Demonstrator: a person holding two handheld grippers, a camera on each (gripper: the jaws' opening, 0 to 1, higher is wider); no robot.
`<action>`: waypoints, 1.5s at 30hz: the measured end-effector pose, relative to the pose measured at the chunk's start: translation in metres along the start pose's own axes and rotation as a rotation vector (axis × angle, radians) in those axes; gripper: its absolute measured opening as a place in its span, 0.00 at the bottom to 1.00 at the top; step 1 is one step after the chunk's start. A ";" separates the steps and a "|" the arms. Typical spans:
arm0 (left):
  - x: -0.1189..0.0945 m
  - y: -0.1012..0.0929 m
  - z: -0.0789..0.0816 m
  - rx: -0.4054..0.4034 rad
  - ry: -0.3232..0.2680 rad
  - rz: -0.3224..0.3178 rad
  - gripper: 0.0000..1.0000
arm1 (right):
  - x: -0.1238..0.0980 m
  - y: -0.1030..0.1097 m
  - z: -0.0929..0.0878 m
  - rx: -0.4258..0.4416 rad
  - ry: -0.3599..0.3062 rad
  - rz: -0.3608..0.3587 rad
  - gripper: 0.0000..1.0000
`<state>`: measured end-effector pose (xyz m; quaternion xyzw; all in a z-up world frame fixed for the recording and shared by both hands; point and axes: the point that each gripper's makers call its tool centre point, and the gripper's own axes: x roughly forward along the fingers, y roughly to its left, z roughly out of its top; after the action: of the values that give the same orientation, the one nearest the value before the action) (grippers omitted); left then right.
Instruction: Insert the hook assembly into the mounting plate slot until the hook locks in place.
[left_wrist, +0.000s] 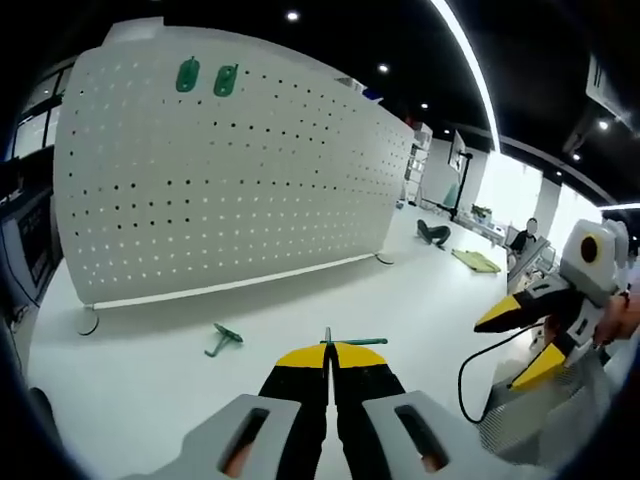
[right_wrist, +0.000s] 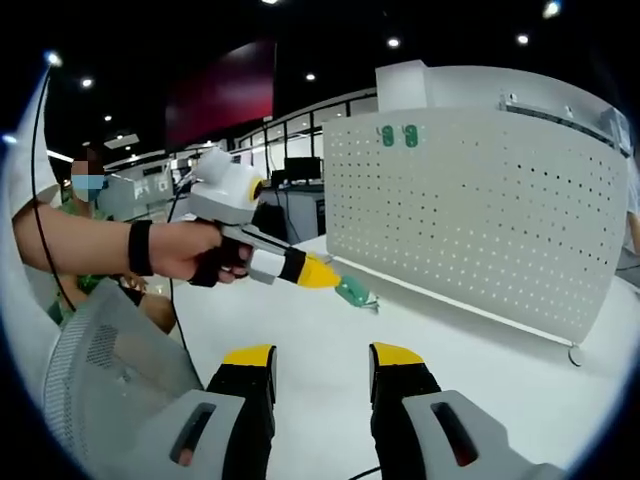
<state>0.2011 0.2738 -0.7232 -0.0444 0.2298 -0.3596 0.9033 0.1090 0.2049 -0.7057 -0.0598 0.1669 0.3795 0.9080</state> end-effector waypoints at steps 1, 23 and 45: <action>-0.001 -0.002 0.000 -0.006 0.001 -0.004 0.01 | 0.000 -0.001 0.000 0.001 -0.002 -0.002 0.36; -0.003 -0.041 -0.007 -0.039 0.016 -0.090 0.01 | 0.004 -0.008 0.006 -0.030 -0.020 0.003 0.31; -0.003 -0.077 -0.016 -0.076 0.067 -0.205 0.01 | 0.009 -0.012 -0.006 -0.078 0.021 0.001 0.22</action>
<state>0.1441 0.2204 -0.7173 -0.0897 0.2675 -0.4424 0.8513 0.1219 0.2006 -0.7141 -0.0991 0.1618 0.3856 0.9030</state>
